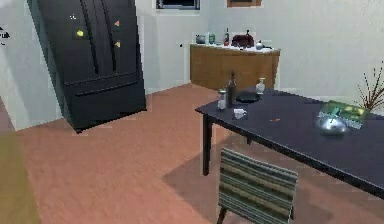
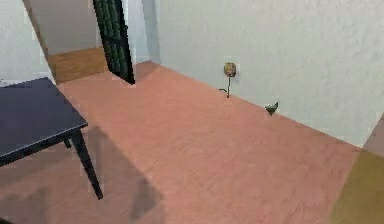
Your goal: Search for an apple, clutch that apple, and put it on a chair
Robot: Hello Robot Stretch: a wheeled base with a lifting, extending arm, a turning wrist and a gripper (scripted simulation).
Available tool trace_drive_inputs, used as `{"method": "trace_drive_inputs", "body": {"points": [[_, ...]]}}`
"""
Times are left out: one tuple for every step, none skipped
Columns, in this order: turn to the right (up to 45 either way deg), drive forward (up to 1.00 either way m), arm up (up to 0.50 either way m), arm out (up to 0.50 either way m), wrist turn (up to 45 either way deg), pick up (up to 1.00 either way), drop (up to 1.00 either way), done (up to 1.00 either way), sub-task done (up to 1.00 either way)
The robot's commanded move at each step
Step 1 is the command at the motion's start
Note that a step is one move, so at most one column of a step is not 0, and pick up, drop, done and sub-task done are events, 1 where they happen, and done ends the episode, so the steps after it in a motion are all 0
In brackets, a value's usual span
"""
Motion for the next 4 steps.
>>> {"method": "trace_drive_inputs", "body": {"points": [[-42.0, 0.00, 0.00, 0.00, 0.0, 0.00, 0.00, 0.00, 0.00], [0.0, 0.55, 0.00, 0.00, 0.0, 0.00, 0.00, 0.00, 0.00], [39.0, 0.00, 0.00, 0.00, 0.0, 0.00, 0.00, 0.00, 0.00], [0.0, 1.00, 0.00, 0.00, 0.0, 0.00, 0.00, 0.00, 0.00]]}}
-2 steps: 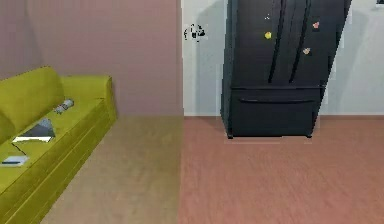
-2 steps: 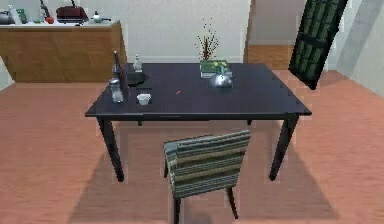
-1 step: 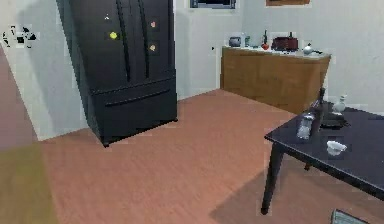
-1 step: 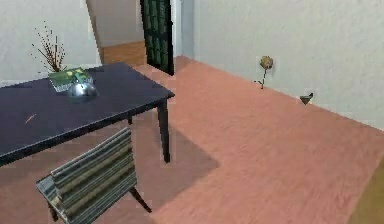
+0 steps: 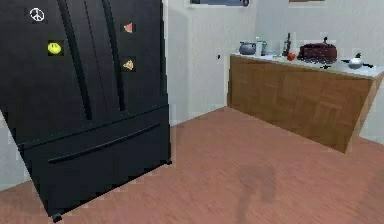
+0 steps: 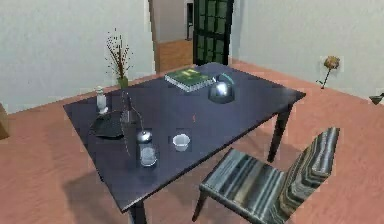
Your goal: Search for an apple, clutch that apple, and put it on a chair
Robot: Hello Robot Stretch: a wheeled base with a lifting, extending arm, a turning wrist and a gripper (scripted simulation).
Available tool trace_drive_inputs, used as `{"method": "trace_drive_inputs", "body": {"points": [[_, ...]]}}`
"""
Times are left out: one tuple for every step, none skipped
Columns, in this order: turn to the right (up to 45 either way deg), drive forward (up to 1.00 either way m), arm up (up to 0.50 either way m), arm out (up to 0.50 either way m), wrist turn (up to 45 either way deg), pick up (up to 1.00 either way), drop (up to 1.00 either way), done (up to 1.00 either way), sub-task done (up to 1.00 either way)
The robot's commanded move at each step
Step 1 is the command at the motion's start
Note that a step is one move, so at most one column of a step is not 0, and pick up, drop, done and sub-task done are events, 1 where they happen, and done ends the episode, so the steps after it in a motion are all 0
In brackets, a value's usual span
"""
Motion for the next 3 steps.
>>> {"method": "trace_drive_inputs", "body": {"points": [[0.0, 0.45, 0.00, 0.00, 0.0, 0.00, 0.00, 0.00, 0.00], [45.0, 0.00, 0.00, 0.00, 0.0, 0.00, 0.00, 0.00, 0.00], [0.0, 1.00, 0.00, 0.00, 0.0, 0.00, 0.00, 0.00, 0.00]]}}
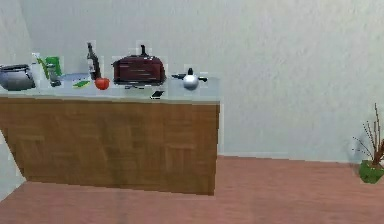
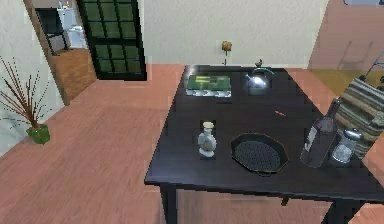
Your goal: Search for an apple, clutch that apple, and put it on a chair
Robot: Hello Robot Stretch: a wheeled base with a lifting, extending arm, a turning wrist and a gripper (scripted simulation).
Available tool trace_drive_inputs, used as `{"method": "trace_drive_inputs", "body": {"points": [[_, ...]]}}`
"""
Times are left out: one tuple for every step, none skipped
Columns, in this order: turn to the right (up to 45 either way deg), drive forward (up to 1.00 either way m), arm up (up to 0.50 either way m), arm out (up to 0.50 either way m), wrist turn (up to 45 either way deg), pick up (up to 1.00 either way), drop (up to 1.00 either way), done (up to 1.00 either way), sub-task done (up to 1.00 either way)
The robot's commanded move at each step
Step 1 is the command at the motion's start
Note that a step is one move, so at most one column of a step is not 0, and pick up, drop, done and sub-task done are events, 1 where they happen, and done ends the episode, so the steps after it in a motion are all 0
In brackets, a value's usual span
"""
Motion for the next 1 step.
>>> {"method": "trace_drive_inputs", "body": {"points": [[3.0, 0.00, 0.00, 0.00, 0.0, 0.00, 0.00, 0.00, 0.00]]}}
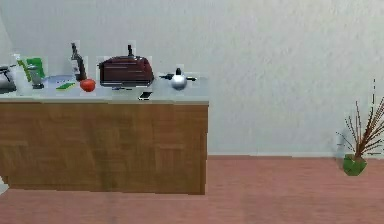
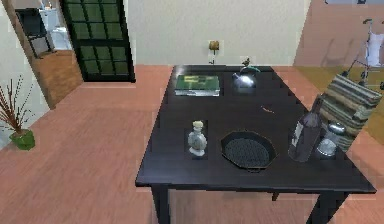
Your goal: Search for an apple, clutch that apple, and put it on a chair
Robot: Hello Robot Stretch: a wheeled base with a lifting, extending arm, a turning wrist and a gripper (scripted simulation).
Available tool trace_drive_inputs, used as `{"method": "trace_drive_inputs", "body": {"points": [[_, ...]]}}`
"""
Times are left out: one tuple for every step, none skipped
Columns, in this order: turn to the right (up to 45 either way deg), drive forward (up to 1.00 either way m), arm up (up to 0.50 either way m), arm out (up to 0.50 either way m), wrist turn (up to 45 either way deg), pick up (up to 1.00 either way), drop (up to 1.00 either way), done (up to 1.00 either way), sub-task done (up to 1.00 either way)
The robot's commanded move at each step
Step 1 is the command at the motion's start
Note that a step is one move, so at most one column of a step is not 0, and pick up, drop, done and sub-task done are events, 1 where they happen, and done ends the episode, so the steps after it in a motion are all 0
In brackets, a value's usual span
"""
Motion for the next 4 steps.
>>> {"method": "trace_drive_inputs", "body": {"points": [[0.0, 1.00, 0.00, 0.00, 0.0, 0.00, 0.00, 0.00, 0.00], [-45.0, 0.00, 0.00, 0.00, 0.0, 0.00, 0.00, 0.00, 0.00], [-45.0, 0.00, 0.00, 0.00, 0.0, 0.00, 0.00, 0.00, 0.00], [-45.0, 0.00, 0.00, 0.00, 0.0, 0.00, 0.00, 0.00, 0.00]]}}
